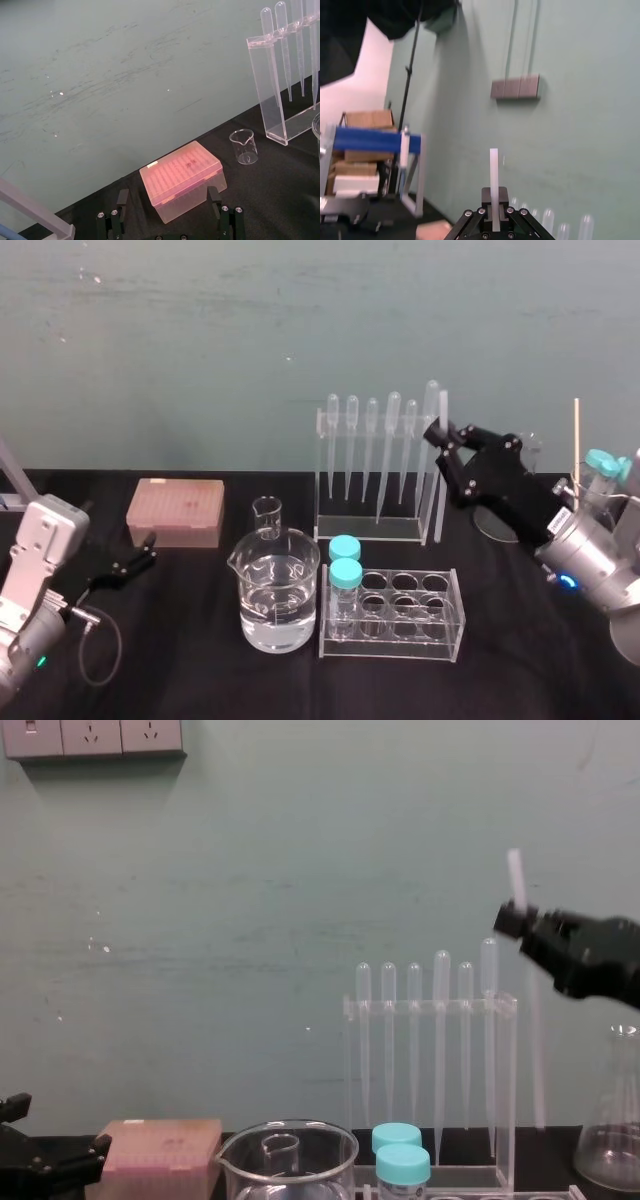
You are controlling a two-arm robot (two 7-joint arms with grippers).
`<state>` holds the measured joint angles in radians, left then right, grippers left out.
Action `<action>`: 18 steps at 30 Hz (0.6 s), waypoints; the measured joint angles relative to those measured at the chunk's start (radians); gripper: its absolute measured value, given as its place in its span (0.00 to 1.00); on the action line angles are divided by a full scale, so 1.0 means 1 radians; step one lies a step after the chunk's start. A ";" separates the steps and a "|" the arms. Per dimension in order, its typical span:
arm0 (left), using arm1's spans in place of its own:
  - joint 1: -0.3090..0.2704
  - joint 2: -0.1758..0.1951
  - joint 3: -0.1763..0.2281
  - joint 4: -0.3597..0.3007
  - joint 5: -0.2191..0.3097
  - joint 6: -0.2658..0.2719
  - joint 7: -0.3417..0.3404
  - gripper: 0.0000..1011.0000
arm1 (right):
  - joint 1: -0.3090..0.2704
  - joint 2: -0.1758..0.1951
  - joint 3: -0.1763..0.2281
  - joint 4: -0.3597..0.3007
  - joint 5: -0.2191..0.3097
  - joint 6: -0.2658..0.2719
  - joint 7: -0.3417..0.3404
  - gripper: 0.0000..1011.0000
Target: Pick up the stirring rod with one hand, then place it down.
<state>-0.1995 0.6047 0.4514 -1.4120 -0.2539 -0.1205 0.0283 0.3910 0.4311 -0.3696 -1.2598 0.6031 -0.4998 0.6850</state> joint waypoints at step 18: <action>0.000 0.000 0.000 0.000 0.000 0.000 0.000 0.99 | -0.039 -0.015 0.049 0.064 0.096 0.012 0.107 0.07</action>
<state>-0.1996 0.6047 0.4514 -1.4120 -0.2539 -0.1205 0.0283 0.3521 0.4165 -0.3205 -1.1958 0.6992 -0.4879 0.7922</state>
